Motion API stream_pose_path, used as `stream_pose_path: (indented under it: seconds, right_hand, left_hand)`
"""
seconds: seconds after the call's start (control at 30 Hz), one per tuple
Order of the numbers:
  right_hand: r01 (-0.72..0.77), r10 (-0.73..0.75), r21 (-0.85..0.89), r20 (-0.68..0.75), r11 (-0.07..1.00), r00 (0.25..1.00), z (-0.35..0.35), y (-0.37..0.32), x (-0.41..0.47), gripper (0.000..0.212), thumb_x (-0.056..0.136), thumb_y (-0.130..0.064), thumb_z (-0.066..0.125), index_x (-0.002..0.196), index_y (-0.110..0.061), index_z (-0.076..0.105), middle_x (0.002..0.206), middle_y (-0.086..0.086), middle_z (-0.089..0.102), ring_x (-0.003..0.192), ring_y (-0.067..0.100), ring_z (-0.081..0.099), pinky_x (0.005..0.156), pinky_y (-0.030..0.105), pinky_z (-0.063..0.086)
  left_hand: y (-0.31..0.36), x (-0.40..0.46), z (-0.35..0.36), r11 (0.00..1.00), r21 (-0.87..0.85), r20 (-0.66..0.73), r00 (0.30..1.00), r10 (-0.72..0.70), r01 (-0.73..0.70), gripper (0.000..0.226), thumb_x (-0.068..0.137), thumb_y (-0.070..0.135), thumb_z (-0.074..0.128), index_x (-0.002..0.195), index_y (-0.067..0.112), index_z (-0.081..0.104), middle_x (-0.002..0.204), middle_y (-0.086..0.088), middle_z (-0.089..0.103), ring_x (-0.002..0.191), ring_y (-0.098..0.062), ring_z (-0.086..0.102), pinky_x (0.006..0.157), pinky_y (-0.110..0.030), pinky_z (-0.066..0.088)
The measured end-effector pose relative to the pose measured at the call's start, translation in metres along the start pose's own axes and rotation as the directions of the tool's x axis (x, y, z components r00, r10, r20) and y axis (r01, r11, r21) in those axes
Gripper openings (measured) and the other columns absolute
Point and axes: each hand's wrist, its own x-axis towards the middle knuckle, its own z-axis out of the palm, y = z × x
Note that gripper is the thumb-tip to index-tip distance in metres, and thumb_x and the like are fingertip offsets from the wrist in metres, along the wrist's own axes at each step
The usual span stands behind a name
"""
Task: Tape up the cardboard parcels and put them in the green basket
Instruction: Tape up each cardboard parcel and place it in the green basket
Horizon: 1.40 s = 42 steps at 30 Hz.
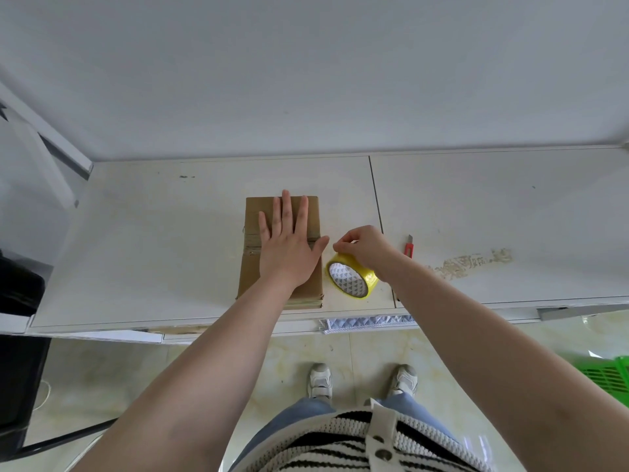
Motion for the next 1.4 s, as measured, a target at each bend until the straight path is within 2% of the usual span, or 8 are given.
stream_pose_path:
  seconds: [0.27,0.4,0.6,0.73,0.83,1.03,1.3,1.4]
  right_hand:
    - [-0.230,0.251,0.195,-0.092,0.953,0.964,-0.027,0.017,-0.006,0.011,0.084,-0.017,0.074,0.089,-0.008,0.070,0.081,0.010,0.066,0.076,0.028,0.062,0.070,0.035,0.055]
    - [-0.144,0.164,0.191,-0.092,0.971,0.982,-0.046,0.013,-0.015,0.008,0.086,-0.024,0.072,0.085,-0.017,0.069,0.084,0.004,0.065,0.072,0.020,0.058,0.059,0.027,0.045]
    - [0.045,-0.038,0.241,-0.032,0.970,0.999,-0.042,0.007,-0.033,0.016,0.094,-0.012,0.058,0.092,-0.022,0.070,0.098,0.006,0.065,0.085,0.023,0.055,0.078,0.033,0.043]
    - [0.140,-0.154,0.340,0.015,0.930,0.988,-0.041,0.012,-0.045,0.032,0.093,0.004,0.051,0.097,-0.023,0.067,0.090,0.018,0.067,0.079,0.026,0.055,0.075,0.041,0.041]
    - [0.203,-0.216,0.402,-0.014,0.893,0.976,-0.036,0.010,-0.049,0.030,0.094,0.003,0.052,0.098,-0.023,0.067,0.080,0.013,0.065,0.072,0.022,0.052,0.070,0.039,0.041]
    - [0.283,-0.288,0.456,-0.061,0.844,0.956,-0.031,0.005,-0.055,0.024,0.093,0.002,0.054,0.101,-0.018,0.065,0.083,0.007,0.069,0.071,0.018,0.056,0.066,0.031,0.044]
    - [0.354,-0.304,0.415,-0.184,0.838,0.935,-0.036,0.013,-0.053,0.021,0.091,-0.008,0.066,0.106,-0.023,0.068,0.091,0.009,0.075,0.079,0.021,0.066,0.071,0.036,0.051]
    - [0.333,-0.269,0.429,-0.205,0.840,0.941,-0.041,0.017,-0.052,0.026,0.089,-0.008,0.068,0.109,-0.023,0.068,0.086,0.009,0.075,0.075,0.019,0.065,0.071,0.033,0.051]
  left_hand:
    - [0.000,0.001,0.003,1.000,-0.006,-0.010,1.000,-0.011,0.011,0.079,0.098,0.060,0.021,0.153,0.024,-0.020,0.158,-0.009,-0.031,0.147,-0.025,-0.026,0.119,-0.050,-0.014]
    - [-0.002,0.002,0.003,1.000,0.013,0.000,1.000,-0.005,0.005,0.083,0.091,0.071,0.006,0.152,0.023,-0.024,0.157,-0.010,-0.033,0.146,-0.026,-0.027,0.117,-0.050,-0.016]
    - [-0.004,0.003,-0.008,0.988,-0.156,0.093,0.995,0.034,-0.019,0.081,0.089,0.072,0.003,0.149,0.028,-0.027,0.158,-0.009,-0.032,0.145,-0.023,-0.029,0.116,-0.050,-0.018]
    - [-0.005,-0.001,-0.027,0.911,-0.399,-0.086,0.993,0.081,-0.109,0.059,0.099,0.052,0.038,0.152,0.029,0.027,0.165,-0.005,-0.003,0.150,-0.022,-0.018,0.117,-0.050,-0.016]
    - [0.014,-0.013,-0.041,0.846,-0.465,-0.248,0.956,0.157,-0.260,0.045,0.090,0.052,0.058,0.123,0.022,0.062,0.146,0.002,0.048,0.142,-0.019,0.032,0.118,-0.046,0.022]
    - [0.050,-0.022,-0.048,0.605,-0.788,-0.205,0.974,-0.092,-0.109,0.013,0.083,0.022,0.077,0.086,0.013,0.068,0.099,0.009,0.066,0.093,-0.006,0.062,0.077,-0.021,0.049]
    - [0.064,-0.016,-0.056,0.531,-0.846,0.005,0.998,-0.068,0.040,0.017,0.085,0.020,0.075,0.080,0.006,0.066,0.092,0.013,0.066,0.080,0.011,0.058,0.065,-0.002,0.038]
    - [0.067,-0.017,-0.059,0.508,-0.857,0.071,0.996,-0.052,0.088,0.017,0.088,0.023,0.072,0.084,0.008,0.065,0.099,0.010,0.066,0.090,0.001,0.059,0.073,-0.013,0.040]
